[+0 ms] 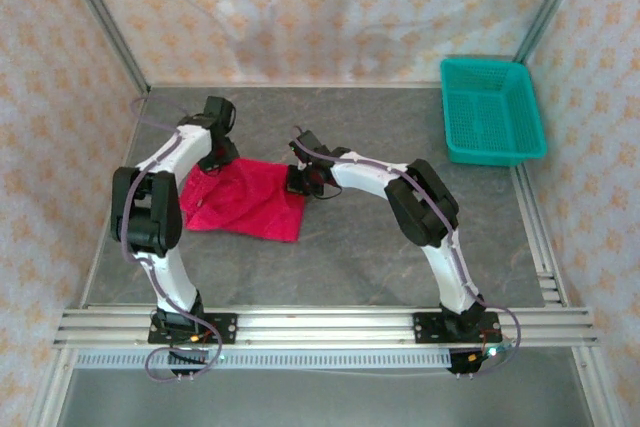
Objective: Fold the inside-out t-shirt
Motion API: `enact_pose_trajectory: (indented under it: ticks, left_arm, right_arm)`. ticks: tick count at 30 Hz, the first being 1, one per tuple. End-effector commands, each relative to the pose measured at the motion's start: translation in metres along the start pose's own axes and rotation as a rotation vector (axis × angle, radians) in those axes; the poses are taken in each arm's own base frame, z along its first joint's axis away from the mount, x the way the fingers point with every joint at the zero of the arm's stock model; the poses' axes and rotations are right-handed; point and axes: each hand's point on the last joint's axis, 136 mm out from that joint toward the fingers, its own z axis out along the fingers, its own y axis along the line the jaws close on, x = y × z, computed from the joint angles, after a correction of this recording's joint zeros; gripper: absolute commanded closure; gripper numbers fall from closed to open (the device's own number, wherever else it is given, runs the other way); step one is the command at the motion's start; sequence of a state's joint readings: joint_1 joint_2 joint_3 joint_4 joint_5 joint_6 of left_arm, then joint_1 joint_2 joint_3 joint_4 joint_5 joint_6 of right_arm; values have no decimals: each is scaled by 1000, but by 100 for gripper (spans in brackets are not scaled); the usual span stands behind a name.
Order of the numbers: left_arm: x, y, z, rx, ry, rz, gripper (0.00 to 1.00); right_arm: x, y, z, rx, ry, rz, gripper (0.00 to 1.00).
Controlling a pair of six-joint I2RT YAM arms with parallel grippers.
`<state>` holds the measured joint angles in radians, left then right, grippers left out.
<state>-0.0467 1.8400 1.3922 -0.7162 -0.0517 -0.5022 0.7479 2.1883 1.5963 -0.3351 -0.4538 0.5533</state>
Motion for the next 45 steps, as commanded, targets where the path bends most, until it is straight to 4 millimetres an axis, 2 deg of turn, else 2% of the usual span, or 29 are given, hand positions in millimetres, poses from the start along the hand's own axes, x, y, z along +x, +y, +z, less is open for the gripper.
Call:
enact_pose_trajectory:
  ticks: [1,4,9,13,14,15,16,17,18,19,20,23,26,28,31,34,37,41,45]
  left_arm:
    - [-11,5,1,26,9,-16,97]
    - [-15,13,7,45,25,-54,100]
    - [-37,26,21,137,92,-177,100]
    - [-48,52,40,87,144,-249,100]
    - [-48,62,44,65,157,-277,95]
    - [-48,71,48,51,167,-305,79]
    - [-47,79,48,35,173,-352,51]
    - [-47,84,43,14,163,-358,30]
    - [-48,88,35,-10,134,-350,16]
    - [-47,91,24,-28,98,-341,8]
    - [-45,92,11,-38,66,-331,6]
    - [-28,89,-29,-20,-22,-296,6]
    - [4,84,-56,34,-41,-264,10]
    - [29,79,-60,95,-23,-254,13]
    - [68,72,-50,190,46,-280,17]
    - [92,69,-33,224,96,-297,18]
    - [103,61,-21,245,147,-289,19]
    - [108,41,-11,242,166,-246,19]
    - [100,2,-1,244,144,-171,20]
  right_arm:
    - [-2,-1,-9,-10,-6,9,98]
    - [-4,-1,-9,-12,-9,11,98]
    - [-3,-2,-7,-9,1,12,100]
    - [-1,-2,-7,-8,9,11,100]
    - [-2,0,-9,-14,7,9,100]
    - [-3,5,-12,-26,5,5,100]
    - [-6,10,-17,-38,2,0,99]
    - [-9,16,-23,-49,-6,-9,97]
    - [-13,23,-30,-61,-15,-18,91]
    - [-18,31,-39,-74,-31,-32,82]
    - [-22,37,-46,-81,-41,-41,79]
    - [-31,50,-60,-95,-71,-68,73]
    - [-35,58,-53,-127,-60,-77,72]
    - [-36,63,-38,-154,-29,-79,72]
    - [-33,62,-8,-183,27,-70,72]
    - [-26,42,15,-140,67,-39,73]
    - [-18,6,22,-34,70,-1,73]
    - [1,-52,1,126,46,43,74]
    - [37,-85,-28,198,52,71,76]
